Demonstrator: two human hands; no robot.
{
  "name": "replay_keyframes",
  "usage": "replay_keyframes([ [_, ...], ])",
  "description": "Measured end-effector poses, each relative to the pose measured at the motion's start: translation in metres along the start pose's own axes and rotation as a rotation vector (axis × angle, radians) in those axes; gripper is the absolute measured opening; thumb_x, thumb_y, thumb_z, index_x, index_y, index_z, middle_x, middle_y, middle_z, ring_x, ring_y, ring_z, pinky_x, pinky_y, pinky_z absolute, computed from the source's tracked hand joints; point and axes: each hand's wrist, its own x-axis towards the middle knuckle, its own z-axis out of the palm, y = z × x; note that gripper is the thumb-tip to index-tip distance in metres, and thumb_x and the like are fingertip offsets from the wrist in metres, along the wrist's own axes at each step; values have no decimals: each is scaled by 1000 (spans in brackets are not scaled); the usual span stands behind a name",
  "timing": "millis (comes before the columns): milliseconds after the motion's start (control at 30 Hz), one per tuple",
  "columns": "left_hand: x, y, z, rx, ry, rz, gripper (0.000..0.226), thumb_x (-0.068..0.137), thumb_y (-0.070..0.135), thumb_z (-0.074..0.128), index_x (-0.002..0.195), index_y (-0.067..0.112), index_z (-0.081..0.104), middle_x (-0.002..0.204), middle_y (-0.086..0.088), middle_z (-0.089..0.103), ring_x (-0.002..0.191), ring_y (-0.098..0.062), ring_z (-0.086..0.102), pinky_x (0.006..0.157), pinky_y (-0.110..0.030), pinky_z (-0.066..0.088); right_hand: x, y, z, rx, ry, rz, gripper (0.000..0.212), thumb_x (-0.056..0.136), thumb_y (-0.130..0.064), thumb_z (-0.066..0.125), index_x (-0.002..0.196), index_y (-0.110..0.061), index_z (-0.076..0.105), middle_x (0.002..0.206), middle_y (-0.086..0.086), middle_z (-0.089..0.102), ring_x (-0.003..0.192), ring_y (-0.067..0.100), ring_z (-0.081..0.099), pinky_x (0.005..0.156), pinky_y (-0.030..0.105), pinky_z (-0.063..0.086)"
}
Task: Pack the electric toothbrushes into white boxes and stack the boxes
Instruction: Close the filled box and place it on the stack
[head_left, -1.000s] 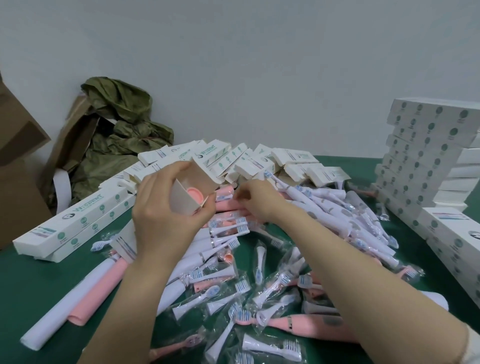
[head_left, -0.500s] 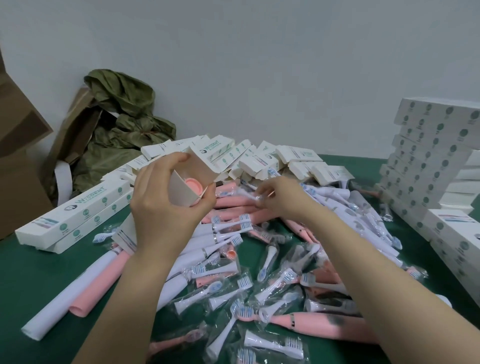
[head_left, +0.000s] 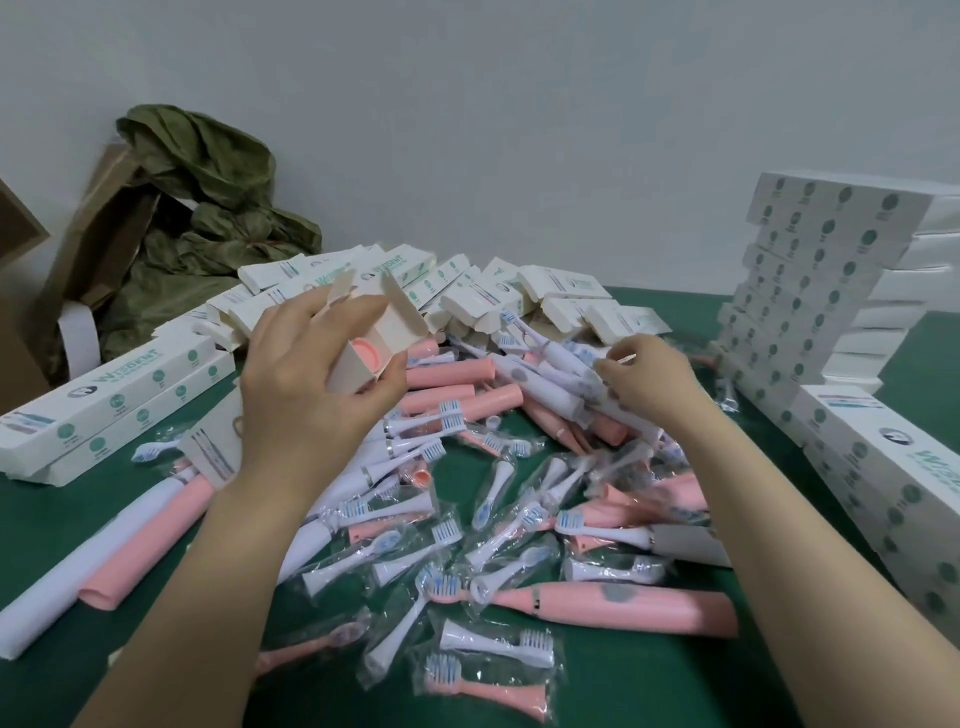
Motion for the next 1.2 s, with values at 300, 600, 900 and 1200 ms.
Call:
replay_keyframes([
  [300,-3,5,7,-10,-77,24,34,78,27,66,104,5,69,102,-19,63,96,-27,51,85,-19,31,-32,-22,17,5,44,-244,15,86,-9,58,97,-14,67,93,-1,66,79,11,57,65,20,38],
  [600,-10,9,11,-18,-143,13,36,75,27,64,104,6,70,101,-18,63,94,-37,57,86,-32,39,-85,-75,74,-286,-401,-835,34,82,2,56,105,-18,72,109,3,58,91,21,59,68,33,45],
  [900,-10,8,9,-60,-172,22,53,72,38,67,115,7,59,102,-5,63,96,-12,47,85,-14,28,-56,-69,12,646,-333,-422,12,94,-20,56,106,-20,54,91,4,60,74,13,68,70,27,58],
  [1200,-10,7,14,-70,-218,15,60,66,18,84,119,8,57,107,-5,64,99,-15,49,86,-17,32,-62,-103,-18,1223,-321,-406,10,87,-9,62,96,-11,59,80,1,69,65,11,66,65,23,55],
])
